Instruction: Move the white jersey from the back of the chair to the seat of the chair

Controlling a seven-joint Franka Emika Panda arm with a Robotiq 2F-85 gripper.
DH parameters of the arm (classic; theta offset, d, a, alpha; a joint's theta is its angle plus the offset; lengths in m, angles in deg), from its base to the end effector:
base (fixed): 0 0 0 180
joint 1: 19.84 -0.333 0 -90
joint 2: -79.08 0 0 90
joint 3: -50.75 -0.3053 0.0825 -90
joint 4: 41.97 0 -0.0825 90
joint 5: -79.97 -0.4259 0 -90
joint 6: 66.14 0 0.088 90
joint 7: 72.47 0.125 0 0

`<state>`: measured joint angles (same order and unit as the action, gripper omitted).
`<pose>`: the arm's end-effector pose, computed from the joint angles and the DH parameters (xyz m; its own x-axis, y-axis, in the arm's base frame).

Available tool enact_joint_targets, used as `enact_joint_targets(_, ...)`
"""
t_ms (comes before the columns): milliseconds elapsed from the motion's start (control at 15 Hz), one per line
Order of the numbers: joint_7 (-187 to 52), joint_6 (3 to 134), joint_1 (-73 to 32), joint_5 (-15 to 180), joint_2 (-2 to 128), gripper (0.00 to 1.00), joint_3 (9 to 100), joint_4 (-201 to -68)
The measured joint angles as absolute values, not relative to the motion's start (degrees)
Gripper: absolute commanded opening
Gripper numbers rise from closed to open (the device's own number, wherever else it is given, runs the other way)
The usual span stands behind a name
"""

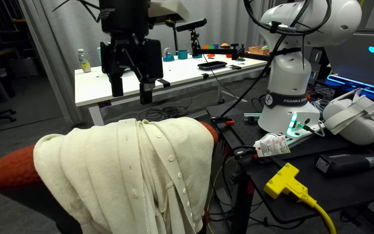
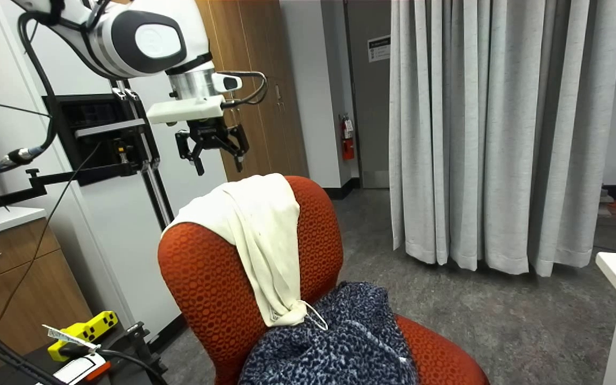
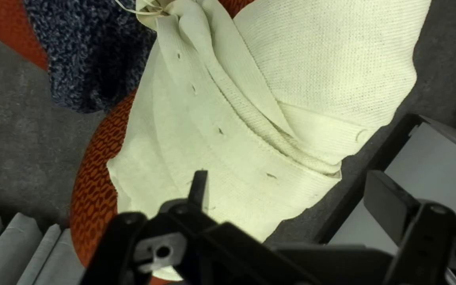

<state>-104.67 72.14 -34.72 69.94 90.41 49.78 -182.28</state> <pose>0.4909 0.1424 0.3358 0.7404 0.6417 0.2000 0.6593 -0.7513 -0.0302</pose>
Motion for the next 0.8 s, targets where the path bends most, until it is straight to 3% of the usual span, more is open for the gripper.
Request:
enact_joint_targets(600, -110.1, 72.3, -34.0, 63.7, 81.7, 1.00, 48.8, -179.1)
enact_joint_targets(667, -110.3, 72.3, -33.7, 63.7, 80.9, 0.75, 48.6, -178.9)
enact_joint_targets(800, -110.4, 72.3, -32.9, 63.7, 79.7, 0.68, 48.2, -178.3)
